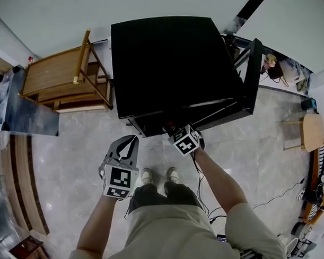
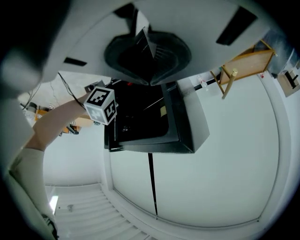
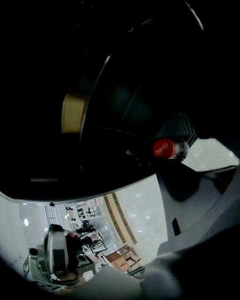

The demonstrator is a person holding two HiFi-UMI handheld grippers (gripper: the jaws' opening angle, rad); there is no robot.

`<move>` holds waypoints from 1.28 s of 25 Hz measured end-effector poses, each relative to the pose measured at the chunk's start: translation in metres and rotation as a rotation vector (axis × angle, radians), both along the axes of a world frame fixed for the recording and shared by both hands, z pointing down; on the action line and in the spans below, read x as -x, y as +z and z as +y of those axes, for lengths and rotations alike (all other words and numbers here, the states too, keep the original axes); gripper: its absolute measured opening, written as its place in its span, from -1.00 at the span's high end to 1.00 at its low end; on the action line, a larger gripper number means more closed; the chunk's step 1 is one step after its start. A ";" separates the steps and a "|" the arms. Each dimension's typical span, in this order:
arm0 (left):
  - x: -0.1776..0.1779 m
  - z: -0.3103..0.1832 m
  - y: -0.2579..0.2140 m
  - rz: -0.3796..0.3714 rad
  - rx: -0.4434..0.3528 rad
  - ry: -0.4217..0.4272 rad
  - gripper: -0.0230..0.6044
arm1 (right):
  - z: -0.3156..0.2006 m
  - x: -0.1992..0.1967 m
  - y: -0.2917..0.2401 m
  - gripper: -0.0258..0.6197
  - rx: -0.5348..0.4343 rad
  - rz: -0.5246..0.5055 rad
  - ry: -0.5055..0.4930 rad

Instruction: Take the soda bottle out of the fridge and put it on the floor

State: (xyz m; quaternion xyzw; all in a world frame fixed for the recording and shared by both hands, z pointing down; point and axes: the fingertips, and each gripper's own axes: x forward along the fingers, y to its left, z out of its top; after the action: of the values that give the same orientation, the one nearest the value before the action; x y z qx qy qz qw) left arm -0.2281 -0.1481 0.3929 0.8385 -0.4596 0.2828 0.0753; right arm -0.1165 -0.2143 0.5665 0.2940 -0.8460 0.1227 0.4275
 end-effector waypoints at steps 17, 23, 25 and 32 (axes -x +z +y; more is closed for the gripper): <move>-0.107 0.004 -0.048 0.012 -0.016 0.191 0.89 | 0.062 -0.103 -0.132 0.57 -0.080 -0.011 0.156; -0.165 0.012 -0.038 0.012 -0.010 0.302 0.89 | 0.081 -0.155 -0.130 0.58 -0.079 0.000 0.250; -0.187 0.017 -0.030 0.021 -0.003 0.343 0.89 | 0.091 -0.173 -0.123 0.57 -0.067 0.007 0.290; -0.250 0.035 0.014 -0.027 0.065 0.488 0.89 | 0.122 -0.226 -0.084 0.57 -0.012 0.014 0.444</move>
State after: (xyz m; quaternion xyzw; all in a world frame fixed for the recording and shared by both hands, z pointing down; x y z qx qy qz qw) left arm 0.0216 -0.1129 0.4073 0.9180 -0.2353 0.3182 0.0255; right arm 0.1100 -0.0918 0.4827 0.4766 -0.7583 0.2067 0.3939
